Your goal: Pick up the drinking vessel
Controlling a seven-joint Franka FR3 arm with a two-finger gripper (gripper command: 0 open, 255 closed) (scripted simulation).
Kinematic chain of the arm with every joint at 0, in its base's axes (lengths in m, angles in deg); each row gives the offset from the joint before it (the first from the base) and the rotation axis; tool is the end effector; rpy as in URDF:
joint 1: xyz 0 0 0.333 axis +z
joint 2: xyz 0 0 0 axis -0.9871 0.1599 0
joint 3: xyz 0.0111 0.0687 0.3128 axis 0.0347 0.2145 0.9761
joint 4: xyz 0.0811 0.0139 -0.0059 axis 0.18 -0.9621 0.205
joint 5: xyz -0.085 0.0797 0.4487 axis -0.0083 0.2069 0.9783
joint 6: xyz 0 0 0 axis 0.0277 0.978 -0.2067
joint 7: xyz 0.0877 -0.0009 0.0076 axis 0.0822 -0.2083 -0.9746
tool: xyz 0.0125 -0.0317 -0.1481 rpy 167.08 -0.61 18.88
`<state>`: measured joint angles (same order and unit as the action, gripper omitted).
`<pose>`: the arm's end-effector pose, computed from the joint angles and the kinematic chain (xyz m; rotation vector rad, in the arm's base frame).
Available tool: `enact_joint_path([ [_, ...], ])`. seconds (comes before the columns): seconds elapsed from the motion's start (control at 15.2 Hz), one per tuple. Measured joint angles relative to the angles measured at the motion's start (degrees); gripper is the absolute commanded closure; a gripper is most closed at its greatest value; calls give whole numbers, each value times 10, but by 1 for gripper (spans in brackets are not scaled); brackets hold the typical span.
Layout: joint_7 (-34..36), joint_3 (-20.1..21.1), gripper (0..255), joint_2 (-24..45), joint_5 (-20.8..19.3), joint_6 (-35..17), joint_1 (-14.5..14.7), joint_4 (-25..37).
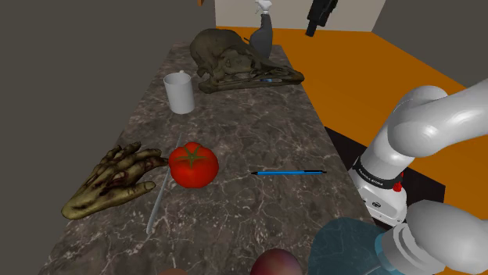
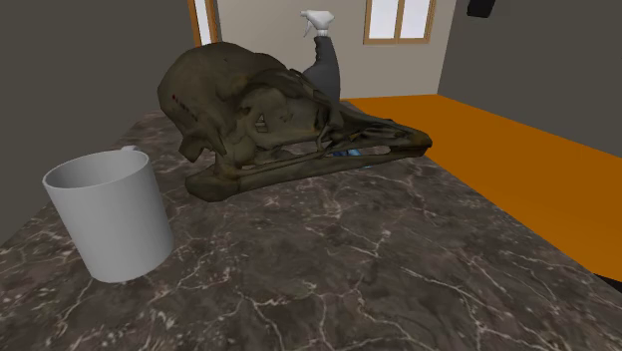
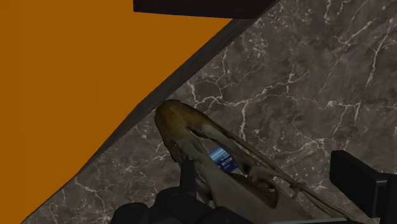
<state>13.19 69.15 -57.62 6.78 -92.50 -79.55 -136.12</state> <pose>0.3941 -0.0158 0.5742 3.0486 0.1886 0.2119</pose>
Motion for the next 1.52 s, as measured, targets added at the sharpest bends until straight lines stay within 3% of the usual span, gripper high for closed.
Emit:
enact_joint_path([
  [0.33, 34, 29, 0, 37, 17, -26, 11, 6],
  [0.92, 129, 109, 0, 173, 49, -83, 35, 72],
  [1.52, 230, 181, 0, 344, 36, -122, 51, 190],
])
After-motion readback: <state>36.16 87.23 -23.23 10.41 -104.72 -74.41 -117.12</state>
